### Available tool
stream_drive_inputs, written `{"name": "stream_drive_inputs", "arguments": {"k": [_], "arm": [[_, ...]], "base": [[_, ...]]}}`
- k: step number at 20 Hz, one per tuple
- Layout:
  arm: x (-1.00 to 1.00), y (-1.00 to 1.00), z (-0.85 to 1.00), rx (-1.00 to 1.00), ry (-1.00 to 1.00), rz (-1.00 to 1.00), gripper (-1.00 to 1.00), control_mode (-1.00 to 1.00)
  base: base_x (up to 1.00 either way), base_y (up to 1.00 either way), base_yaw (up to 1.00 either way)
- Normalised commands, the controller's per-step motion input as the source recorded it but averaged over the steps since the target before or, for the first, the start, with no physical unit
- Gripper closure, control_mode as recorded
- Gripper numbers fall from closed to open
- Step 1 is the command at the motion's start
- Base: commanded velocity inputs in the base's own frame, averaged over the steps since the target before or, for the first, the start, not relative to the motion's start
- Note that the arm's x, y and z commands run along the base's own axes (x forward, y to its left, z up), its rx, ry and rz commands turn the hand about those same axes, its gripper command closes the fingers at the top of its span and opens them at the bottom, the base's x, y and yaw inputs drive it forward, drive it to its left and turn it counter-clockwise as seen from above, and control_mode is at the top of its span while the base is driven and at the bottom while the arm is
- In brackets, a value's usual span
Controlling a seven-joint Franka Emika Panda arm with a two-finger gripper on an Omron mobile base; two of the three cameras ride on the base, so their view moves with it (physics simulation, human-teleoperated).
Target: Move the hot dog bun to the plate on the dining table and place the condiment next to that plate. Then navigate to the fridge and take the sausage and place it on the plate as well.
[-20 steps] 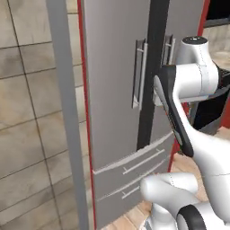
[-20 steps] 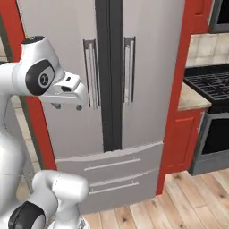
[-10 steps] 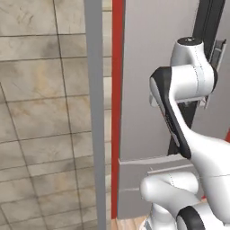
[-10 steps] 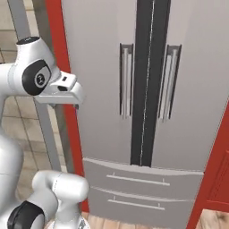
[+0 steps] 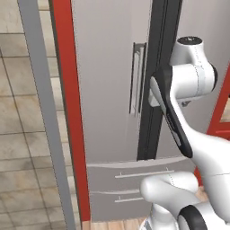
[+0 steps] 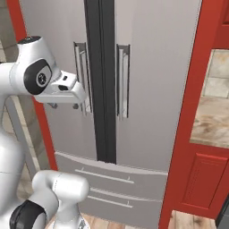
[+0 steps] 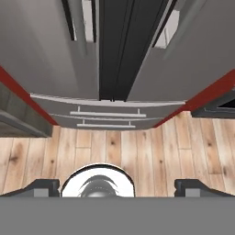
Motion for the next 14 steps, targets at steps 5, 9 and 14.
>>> {"name": "stream_drive_inputs", "arguments": {"k": [5, 9, 14], "arm": [[0.00, 0.00, 0.00, 0.00, 0.00, 0.00, -1.00, 1.00], [0.00, 0.00, 0.00, 0.00, 0.00, 0.00, -1.00, 1.00], [0.00, 0.00, 0.00, 0.00, 0.00, 0.00, -1.00, 1.00]], "base": [[-0.01, -0.09, 0.03], [-0.32, 0.00, -0.03], [-0.35, 0.00, -0.10]]}}
